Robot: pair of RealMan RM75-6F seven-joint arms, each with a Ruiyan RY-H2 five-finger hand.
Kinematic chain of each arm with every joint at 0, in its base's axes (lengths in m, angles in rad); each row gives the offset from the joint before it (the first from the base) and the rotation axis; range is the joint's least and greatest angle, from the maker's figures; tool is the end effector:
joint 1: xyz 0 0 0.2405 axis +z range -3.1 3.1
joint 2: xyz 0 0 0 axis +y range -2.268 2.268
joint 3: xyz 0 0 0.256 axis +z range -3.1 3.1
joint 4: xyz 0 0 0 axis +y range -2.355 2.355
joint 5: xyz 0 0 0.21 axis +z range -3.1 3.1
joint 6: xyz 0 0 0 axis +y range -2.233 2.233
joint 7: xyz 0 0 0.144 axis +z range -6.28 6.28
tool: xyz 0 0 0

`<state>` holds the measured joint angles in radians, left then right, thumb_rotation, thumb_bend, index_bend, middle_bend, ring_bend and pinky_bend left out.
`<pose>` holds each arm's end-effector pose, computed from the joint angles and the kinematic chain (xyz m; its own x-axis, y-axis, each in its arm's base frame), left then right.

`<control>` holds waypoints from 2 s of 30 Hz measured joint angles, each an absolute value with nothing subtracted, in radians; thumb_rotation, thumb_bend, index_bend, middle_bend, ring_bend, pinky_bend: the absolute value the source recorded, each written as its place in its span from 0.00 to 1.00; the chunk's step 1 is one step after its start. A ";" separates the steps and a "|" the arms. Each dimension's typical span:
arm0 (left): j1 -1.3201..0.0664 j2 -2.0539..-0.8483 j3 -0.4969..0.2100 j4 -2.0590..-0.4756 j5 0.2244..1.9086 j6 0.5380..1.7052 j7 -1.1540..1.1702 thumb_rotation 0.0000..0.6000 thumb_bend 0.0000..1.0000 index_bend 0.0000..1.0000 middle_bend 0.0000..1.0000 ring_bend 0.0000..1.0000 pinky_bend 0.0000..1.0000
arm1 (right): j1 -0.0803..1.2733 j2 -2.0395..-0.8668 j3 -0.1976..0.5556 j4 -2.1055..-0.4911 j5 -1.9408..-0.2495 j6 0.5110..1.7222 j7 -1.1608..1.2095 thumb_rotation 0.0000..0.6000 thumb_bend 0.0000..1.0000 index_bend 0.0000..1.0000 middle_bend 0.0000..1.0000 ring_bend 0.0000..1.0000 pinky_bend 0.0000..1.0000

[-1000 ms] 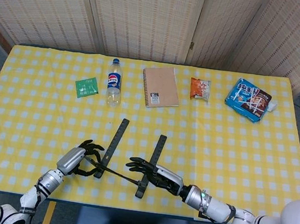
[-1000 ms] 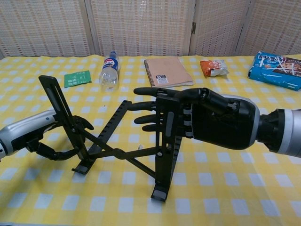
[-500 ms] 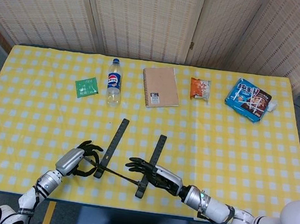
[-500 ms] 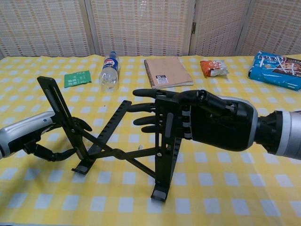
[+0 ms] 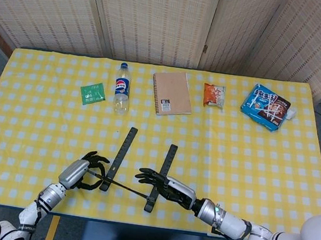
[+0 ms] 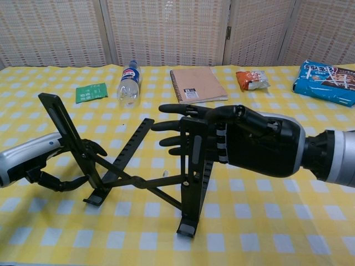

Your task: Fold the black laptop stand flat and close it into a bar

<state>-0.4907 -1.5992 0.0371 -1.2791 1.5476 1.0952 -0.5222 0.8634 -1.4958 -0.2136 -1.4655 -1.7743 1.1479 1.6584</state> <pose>-0.2358 0.2599 -0.0370 -0.0584 0.5048 0.8613 0.9555 -0.2216 0.1947 -0.1294 -0.2565 -0.0309 -0.5121 -0.8567 0.0621 -0.5547 0.2747 -0.7854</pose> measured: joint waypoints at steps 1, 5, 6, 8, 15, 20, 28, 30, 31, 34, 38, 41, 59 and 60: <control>-0.491 -1.599 0.037 -1.280 1.548 1.096 -0.522 1.00 0.44 0.52 0.28 0.20 0.06 | 0.863 -1.495 -0.214 -1.465 -1.775 1.149 1.659 0.46 0.80 0.00 0.12 0.10 0.00; -0.494 -1.585 0.039 -1.297 1.548 1.087 -0.528 1.00 0.44 0.34 0.28 0.17 0.04 | 0.861 -1.485 -0.214 -1.464 -1.778 1.157 1.659 0.46 0.80 0.00 0.12 0.10 0.00; -0.495 -1.577 0.039 -1.307 1.547 1.084 -0.531 1.00 0.44 0.34 0.27 0.16 0.04 | 0.859 -1.481 -0.215 -1.464 -1.778 1.160 1.657 0.46 0.80 0.00 0.12 0.10 0.00; -0.496 -1.564 0.040 -1.322 1.546 1.083 -0.535 1.00 0.44 0.28 0.26 0.15 0.03 | 0.854 -1.470 -0.214 -1.465 -1.777 1.168 1.644 0.46 0.80 0.00 0.12 0.10 0.00; -0.496 -1.495 0.041 -1.402 1.547 1.085 -0.541 1.00 0.43 0.21 0.21 0.09 0.01 | 0.818 -1.388 -0.208 -1.493 -1.762 1.225 1.572 0.46 0.80 0.00 0.11 0.09 0.00; -0.502 -1.443 0.034 -1.469 1.552 1.091 -0.564 1.00 0.43 0.21 0.20 0.09 0.00 | 0.780 -1.316 -0.187 -1.536 -1.744 1.290 1.528 0.46 0.80 0.00 0.11 0.09 0.00; -0.542 -1.400 -0.004 -1.517 1.544 1.064 -0.600 1.00 0.43 0.21 0.20 0.08 0.00 | 0.728 -1.234 -0.157 -1.591 -1.726 1.353 1.488 0.46 0.80 0.00 0.11 0.09 0.00; -0.554 -1.398 -0.014 -1.520 1.534 1.049 -0.607 1.00 0.43 0.21 0.20 0.08 0.00 | 0.713 -1.221 -0.155 -1.599 -1.726 1.365 1.485 0.46 0.80 0.00 0.11 0.09 0.00; -0.559 -1.397 -0.018 -1.520 1.531 1.041 -0.609 1.00 0.43 0.21 0.20 0.08 0.00 | 0.707 -1.217 -0.154 -1.601 -1.727 1.371 1.483 0.46 0.80 0.00 0.11 0.09 0.00; -0.579 -1.398 -0.032 -1.515 1.514 1.011 -0.608 1.00 0.43 0.21 0.19 0.06 0.00 | 0.692 -1.207 -0.150 -1.609 -1.738 1.392 1.475 0.46 0.80 0.00 0.11 0.09 0.00; -0.612 -1.404 -0.061 -1.496 1.479 0.968 -0.581 1.00 0.43 0.22 0.18 0.05 0.00 | 0.671 -1.188 -0.133 -1.632 -1.750 1.437 1.446 0.46 0.80 0.00 0.11 0.09 0.00; -0.630 -1.405 -0.081 -1.485 1.456 0.949 -0.554 1.00 0.43 0.21 0.17 0.04 0.00 | 0.654 -1.169 -0.119 -1.655 -1.761 1.476 1.408 0.46 0.80 0.00 0.11 0.09 0.00; -0.662 -1.391 -0.097 -1.370 1.448 0.969 -0.182 1.00 0.36 0.19 0.16 0.04 0.00 | 0.641 -1.154 -0.105 -1.741 -1.779 1.301 0.845 0.89 0.80 0.00 0.21 0.20 0.00; -0.669 -1.400 -0.099 -1.350 1.449 0.966 -0.156 1.00 0.34 0.18 0.16 0.04 0.00 | 0.643 -1.159 -0.103 -1.742 -1.773 1.284 0.808 0.93 0.78 0.01 0.23 0.22 0.00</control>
